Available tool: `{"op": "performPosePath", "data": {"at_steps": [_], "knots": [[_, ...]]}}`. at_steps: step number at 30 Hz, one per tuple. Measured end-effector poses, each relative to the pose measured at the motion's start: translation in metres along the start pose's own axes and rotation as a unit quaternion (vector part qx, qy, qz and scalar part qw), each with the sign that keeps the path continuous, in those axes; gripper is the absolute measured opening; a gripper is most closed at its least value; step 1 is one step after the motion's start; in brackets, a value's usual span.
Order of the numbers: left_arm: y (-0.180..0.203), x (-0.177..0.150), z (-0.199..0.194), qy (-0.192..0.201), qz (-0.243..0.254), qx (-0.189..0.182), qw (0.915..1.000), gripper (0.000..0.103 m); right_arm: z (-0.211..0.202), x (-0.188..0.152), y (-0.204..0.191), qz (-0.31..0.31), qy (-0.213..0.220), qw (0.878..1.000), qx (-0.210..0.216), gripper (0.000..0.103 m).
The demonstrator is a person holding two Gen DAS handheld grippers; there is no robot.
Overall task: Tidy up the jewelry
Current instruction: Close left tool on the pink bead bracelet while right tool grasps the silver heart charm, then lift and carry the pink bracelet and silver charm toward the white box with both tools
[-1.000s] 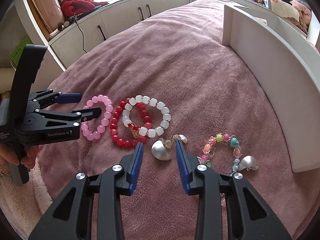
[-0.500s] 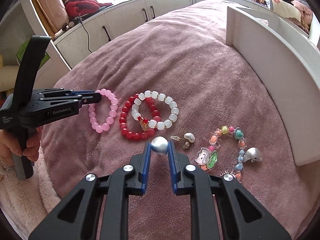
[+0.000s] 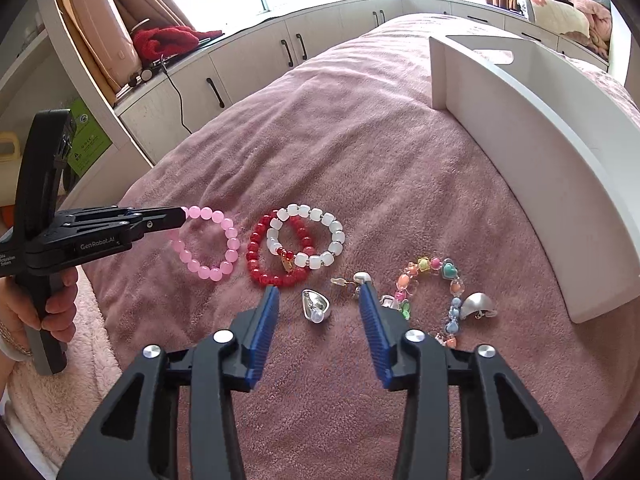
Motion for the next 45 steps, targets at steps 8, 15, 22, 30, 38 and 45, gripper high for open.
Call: {"op": "performPosePath", "data": {"at_steps": [8, 15, 22, 30, 38, 45], "knots": [[-0.016, -0.008, 0.011, -0.026, -0.043, -0.008, 0.9987, 0.017, 0.038, -0.01, -0.001, -0.036, -0.053, 0.998, -0.029, 0.039], [0.001, -0.009, 0.012, -0.016, -0.011, -0.016, 0.9997, 0.009, 0.044, -0.013, -0.002, -0.038, -0.056, 0.998, -0.018, 0.02], [0.007, -0.008, 0.008, -0.005, 0.001, -0.018, 0.9998, 0.006, 0.024, -0.01, -0.006, -0.013, -0.02, 1.0, 0.009, 0.02], [-0.012, -0.012, 0.028, -0.036, -0.017, 0.055, 0.9977, 0.041, 0.015, -0.003, -0.005, 0.0, 0.0, 1.0, 0.018, 0.02], [-0.01, -0.016, 0.04, -0.049, 0.009, 0.089, 0.9948, 0.042, 0.012, -0.001, -0.007, -0.003, 0.009, 1.0, 0.021, 0.02], [-0.009, -0.009, 0.027, -0.025, -0.023, 0.041, 0.9985, 0.017, 0.006, 0.0, -0.01, -0.007, 0.019, 0.999, 0.027, 0.02]]}}
Point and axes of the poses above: each gripper's, at about its wrist camera, not at the fingertips, and z roughly the way its jaws point, y to its right, x to its top, the point moved 8 cm from there along z, roughly the way its jaws point, and after that the axes turned 13 degrees about x, right-handed, at the moved point
